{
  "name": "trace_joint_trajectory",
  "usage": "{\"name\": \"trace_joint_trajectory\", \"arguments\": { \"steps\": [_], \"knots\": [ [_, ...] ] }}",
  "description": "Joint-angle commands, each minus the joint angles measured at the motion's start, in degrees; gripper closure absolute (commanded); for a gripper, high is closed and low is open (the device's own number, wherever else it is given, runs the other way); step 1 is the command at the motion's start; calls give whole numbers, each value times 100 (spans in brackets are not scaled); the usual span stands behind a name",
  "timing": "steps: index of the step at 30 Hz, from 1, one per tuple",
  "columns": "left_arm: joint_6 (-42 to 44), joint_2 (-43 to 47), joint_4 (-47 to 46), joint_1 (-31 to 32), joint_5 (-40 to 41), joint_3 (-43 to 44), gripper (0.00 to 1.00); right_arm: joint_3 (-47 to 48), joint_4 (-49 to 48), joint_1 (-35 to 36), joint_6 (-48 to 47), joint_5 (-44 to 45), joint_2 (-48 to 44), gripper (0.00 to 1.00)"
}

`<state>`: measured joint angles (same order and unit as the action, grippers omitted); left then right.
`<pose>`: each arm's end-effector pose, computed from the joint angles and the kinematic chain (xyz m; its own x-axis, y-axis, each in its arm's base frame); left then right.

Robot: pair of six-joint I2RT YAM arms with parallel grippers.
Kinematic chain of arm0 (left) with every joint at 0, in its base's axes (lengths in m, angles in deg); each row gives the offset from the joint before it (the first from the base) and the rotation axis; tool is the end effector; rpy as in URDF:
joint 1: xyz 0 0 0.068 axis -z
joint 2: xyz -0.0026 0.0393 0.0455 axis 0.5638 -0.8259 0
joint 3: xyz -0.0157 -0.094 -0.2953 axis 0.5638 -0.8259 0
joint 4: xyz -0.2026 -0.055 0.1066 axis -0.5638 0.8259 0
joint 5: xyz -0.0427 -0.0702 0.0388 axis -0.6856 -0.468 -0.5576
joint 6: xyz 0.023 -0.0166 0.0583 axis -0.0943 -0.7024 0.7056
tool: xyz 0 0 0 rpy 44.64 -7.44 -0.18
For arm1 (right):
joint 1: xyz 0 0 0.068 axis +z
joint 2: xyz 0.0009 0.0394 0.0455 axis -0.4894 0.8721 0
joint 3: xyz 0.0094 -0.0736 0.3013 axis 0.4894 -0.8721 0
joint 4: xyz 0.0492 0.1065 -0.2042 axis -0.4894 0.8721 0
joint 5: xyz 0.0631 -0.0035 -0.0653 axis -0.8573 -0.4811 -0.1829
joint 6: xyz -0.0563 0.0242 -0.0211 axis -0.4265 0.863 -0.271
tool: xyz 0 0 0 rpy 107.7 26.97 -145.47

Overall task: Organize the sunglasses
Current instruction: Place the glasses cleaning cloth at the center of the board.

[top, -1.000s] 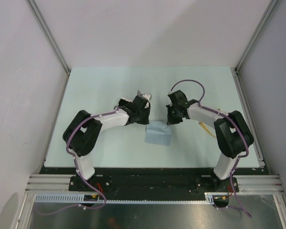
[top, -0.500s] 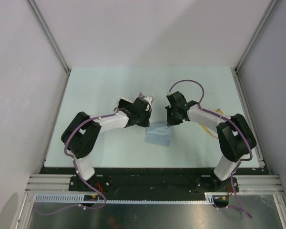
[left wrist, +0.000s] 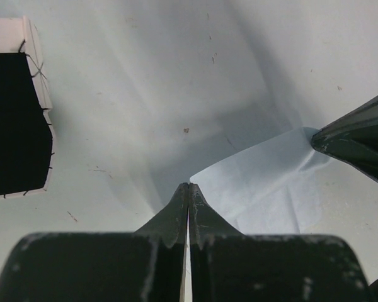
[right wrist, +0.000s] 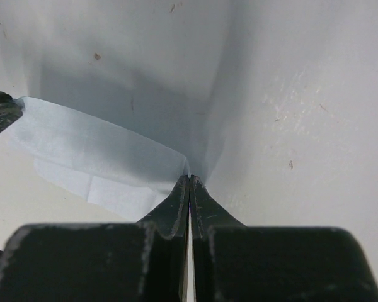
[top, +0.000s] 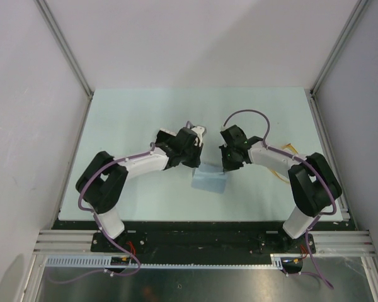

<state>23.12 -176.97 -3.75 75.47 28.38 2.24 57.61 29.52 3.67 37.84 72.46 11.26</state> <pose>0.2708 -0.2407 0.2328 -0.7390 0.2308 -0.6330 0.4802 0.8394 -0.2546 0.2696 0.1765 0.2316 -0.8928 -0.1582 -0.4217 -0.2554 0.9490 0.1847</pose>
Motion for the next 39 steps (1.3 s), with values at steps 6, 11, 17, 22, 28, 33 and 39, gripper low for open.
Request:
{"name": "trace_joint_trajectory", "arguments": {
  "steps": [6, 11, 17, 22, 28, 33, 39],
  "knots": [
    [189, 298, -137, 122, -89, -147, 100, -383, -300, 192, -83, 137, -484, 100],
    [216, 350, -146, 139, -36, -217, 100, -515, -406, 324, -21, 102, -633, 100],
    [198, 377, -137, 139, -18, -270, 100, -507, -467, 473, 93, 40, -634, 98],
    [224, 429, -146, 148, -62, -366, 100, -515, -441, 552, 137, 40, -572, 98],
    [259, 491, -146, 157, -45, -437, 99, -568, -414, 570, 181, 31, -581, 98],
    [251, 474, -137, 166, -176, -445, 100, -621, -388, 579, 208, 13, -572, 98],
    [145, 421, -146, 174, -308, -542, 96, -682, -397, 579, 216, 22, -625, 87]
  ]
}}
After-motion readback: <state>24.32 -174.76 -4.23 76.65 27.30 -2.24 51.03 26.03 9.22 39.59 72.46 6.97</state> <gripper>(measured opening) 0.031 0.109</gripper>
